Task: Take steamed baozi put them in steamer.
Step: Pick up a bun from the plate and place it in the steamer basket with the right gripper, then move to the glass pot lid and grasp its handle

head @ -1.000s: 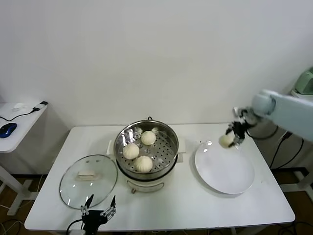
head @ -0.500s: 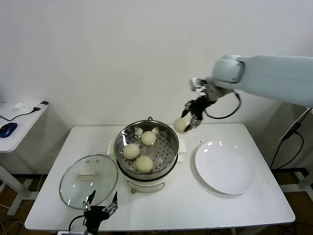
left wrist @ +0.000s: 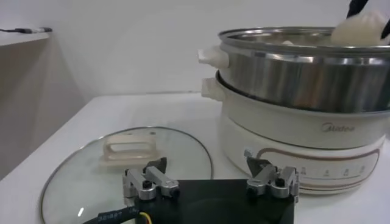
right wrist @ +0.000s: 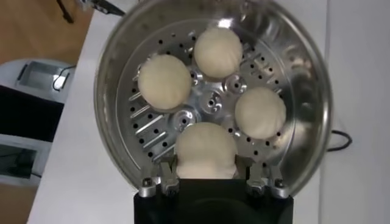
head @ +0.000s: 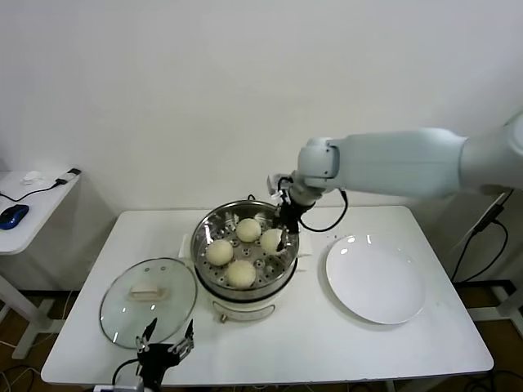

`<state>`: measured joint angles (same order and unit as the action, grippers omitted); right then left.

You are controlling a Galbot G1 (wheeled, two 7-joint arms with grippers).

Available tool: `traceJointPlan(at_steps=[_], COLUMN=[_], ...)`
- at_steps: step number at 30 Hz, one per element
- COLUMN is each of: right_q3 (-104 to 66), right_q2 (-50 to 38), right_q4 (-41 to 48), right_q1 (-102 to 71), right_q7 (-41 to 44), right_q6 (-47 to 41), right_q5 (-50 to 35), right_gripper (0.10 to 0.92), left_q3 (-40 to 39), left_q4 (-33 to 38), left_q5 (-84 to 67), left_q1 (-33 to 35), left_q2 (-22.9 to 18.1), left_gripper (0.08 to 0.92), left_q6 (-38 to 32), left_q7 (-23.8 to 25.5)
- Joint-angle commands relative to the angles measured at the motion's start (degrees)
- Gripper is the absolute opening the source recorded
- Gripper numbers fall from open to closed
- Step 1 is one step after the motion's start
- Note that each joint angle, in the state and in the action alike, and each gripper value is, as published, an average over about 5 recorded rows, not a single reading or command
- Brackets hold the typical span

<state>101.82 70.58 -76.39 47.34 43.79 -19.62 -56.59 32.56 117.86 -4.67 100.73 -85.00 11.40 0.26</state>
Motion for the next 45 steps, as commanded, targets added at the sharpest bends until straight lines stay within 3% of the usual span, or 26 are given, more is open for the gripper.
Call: traceJointPlan(at_steps=[1, 9, 16, 22, 26, 30, 34, 41, 45], right_q3=[-0.2, -1.2, -3.1, -6.4, -16.7, -33.7, -49.1, -80.1, -104.9], right_q2=[3.7, 3.7, 1.2, -6.3, -12.8, -18.6, -26.4, -39.0, -39.4], right_q4=[4.6, 6.0, 5.5, 4.0, 4.8, 5.8, 2.0, -10.6, -16.0], right_q1=[-7.3, -7.9, -4.4, 0.3, -3.5, -13.8, -24.3, -56.4, -83.1], right_q7=[-2.9, -1.8, 5.5, 10.2, -3.2, -24.2, -35.6, -45.6, -46.0], right_q6=[-0.9, 0.6, 4.7, 8.8, 10.7, 12.5, 12.2, 9.3, 9.4], right_q5=[1.9, 2.8, 0.5, -6.1, -8.3, -2.1, 5.6, 12.9, 19.2], right_gripper=[0.645, 0.653, 0.798, 0.822, 0.823, 0.823, 0.823, 0.823, 0.823], left_q3=[0.0, 0.1, 0.2, 0.5, 0.4, 0.4, 0.5, 1.3, 3.0], left_q4=[0.0, -0.5, -0.3, 0.3, 0.8, 1.3, 1.5, 2.8, 2.6], left_q5=[-0.1, -0.1, -0.2, -0.9, -1.0, -1.4, -2.3, -4.2, -5.6], left_q1=[0.0, -0.6, -0.6, -0.2, 0.2, 0.5, 0.6, 0.0, -1.4], left_q2=[0.0, 0.0, 0.0, 0.3, 0.4, 0.3, 0.4, 0.7, 1.3], left_gripper=[0.823, 0.823, 0.823, 0.823, 0.823, 0.823, 0.823, 0.823, 0.823], left_q6=[0.0, 0.3, 0.5, 0.8, 0.8, 0.6, 0.1, -0.7, -2.1], left_q7=[0.0, 0.1, 0.1, -0.1, -0.1, -0.3, -1.0, -2.0, -3.2])
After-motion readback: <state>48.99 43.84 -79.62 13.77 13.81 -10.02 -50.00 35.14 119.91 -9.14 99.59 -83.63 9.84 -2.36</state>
